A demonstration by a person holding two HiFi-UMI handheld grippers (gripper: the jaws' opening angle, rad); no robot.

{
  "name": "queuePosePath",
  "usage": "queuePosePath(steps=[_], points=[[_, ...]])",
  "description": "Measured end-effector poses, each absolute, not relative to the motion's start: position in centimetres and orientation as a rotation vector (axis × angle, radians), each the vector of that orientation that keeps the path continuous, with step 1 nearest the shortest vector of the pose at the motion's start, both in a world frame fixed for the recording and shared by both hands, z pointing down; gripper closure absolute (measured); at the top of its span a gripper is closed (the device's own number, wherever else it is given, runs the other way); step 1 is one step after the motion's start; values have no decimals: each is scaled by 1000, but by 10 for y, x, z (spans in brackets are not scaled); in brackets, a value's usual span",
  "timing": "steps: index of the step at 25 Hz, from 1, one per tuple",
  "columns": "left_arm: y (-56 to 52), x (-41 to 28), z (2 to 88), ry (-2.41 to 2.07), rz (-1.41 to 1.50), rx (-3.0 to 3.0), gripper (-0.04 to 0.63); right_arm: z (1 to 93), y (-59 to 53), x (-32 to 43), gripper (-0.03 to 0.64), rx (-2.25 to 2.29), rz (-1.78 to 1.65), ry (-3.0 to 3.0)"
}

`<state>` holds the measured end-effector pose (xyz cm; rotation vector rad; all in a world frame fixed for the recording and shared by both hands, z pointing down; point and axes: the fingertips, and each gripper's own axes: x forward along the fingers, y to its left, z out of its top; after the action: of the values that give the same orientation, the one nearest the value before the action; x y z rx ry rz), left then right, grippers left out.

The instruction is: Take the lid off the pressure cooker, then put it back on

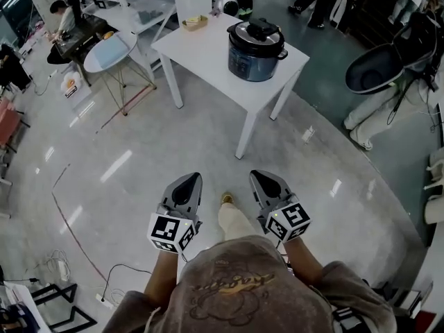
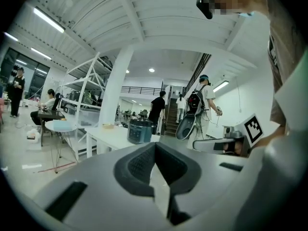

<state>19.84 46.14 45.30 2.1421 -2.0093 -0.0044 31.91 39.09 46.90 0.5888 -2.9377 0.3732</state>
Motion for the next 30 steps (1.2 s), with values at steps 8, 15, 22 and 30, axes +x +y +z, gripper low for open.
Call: queuePosePath(steps=[8,15,22,30], points=[[377,152,434,-2033,-31,2127,592,455,307,272,626,572,344,-2938],[309,118,425,-2053,-61,2122,592,449,239,240,626,519,298,-2937],[264,93,426,-2090,-57,2089,592,448,192,212,626,468,284,-2942],[219,55,426,-2086,-68,2093,592,453,150,174,626,462,278,-2939]])
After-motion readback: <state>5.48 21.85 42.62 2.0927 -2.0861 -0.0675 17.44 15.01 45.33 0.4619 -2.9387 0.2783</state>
